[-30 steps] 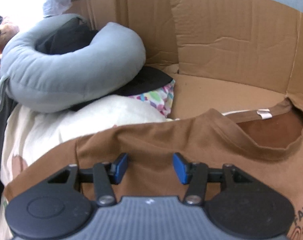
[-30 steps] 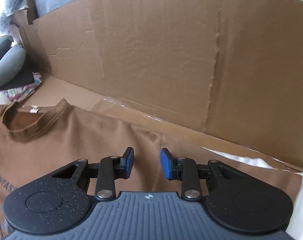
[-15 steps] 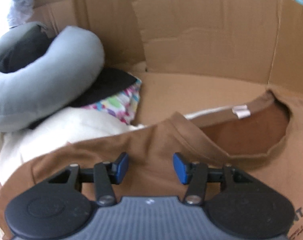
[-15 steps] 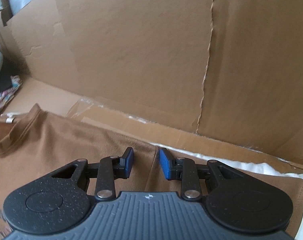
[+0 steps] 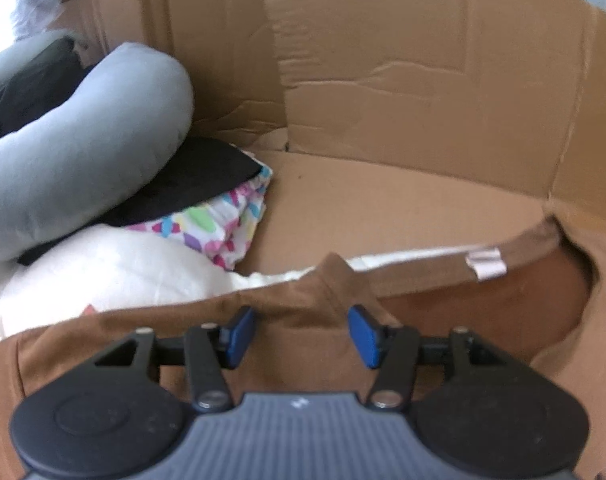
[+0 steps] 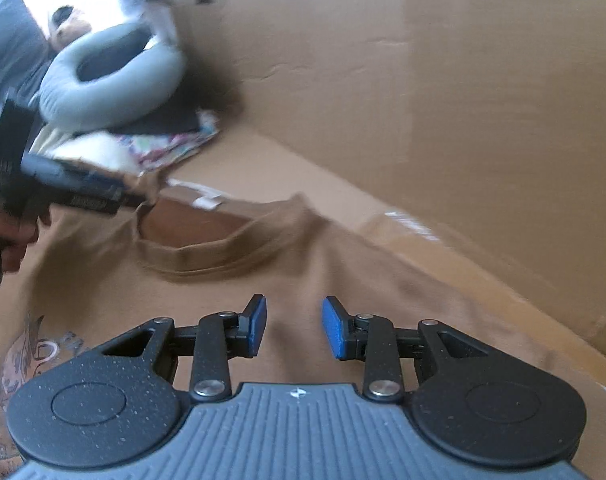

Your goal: Fold clothes

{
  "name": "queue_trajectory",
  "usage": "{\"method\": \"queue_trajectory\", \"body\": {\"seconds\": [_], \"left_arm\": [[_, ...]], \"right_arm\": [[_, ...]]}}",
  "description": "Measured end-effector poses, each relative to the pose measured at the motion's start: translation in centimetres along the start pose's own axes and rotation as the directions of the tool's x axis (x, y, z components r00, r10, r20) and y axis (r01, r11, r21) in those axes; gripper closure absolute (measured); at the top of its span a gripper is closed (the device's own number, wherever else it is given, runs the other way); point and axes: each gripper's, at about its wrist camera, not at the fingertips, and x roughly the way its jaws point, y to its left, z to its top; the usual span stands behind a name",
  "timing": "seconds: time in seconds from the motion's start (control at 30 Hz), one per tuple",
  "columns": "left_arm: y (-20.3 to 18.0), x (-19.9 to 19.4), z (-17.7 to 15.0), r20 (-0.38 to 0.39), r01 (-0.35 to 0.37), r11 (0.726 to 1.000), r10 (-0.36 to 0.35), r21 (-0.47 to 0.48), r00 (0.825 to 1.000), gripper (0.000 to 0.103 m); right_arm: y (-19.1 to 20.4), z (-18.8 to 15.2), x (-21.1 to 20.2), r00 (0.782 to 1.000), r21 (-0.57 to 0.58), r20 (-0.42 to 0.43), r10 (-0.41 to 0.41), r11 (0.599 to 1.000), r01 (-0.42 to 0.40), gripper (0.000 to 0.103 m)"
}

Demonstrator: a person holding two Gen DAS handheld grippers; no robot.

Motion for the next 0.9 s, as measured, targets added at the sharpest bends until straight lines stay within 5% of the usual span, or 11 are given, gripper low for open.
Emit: {"method": "queue_trajectory", "body": {"seconds": [0.33, 0.53, 0.73, 0.9], "left_arm": [[-0.8, -3.2, -1.6, 0.016, 0.124, 0.991, -0.124, 0.043, 0.992, 0.05], [-2.1, -5.2, -4.3, 0.034, 0.189, 0.981, -0.191, 0.052, 0.981, 0.05], [-4.5, -5.1, -5.2, 0.045, 0.227, 0.972, -0.229, 0.054, 0.972, 0.05], [-5.8, -4.0, -5.0, 0.04, 0.205, 0.977, -0.208, 0.062, 0.977, 0.049]], "right_arm": [[2.1, 3.2, 3.8, 0.997, 0.03, -0.06, -0.055, 0.998, 0.056, 0.065], [2.2, 4.7, 2.5, 0.999, 0.065, -0.025, -0.04, 0.997, 0.042, 0.065], [3.8, 2.9, 0.4, 0.998, 0.01, -0.022, 0.063, 0.998, -0.063, 0.065], [5.9, 1.6, 1.9, 0.996, -0.063, -0.066, 0.065, 0.996, -0.069, 0.065]]}}
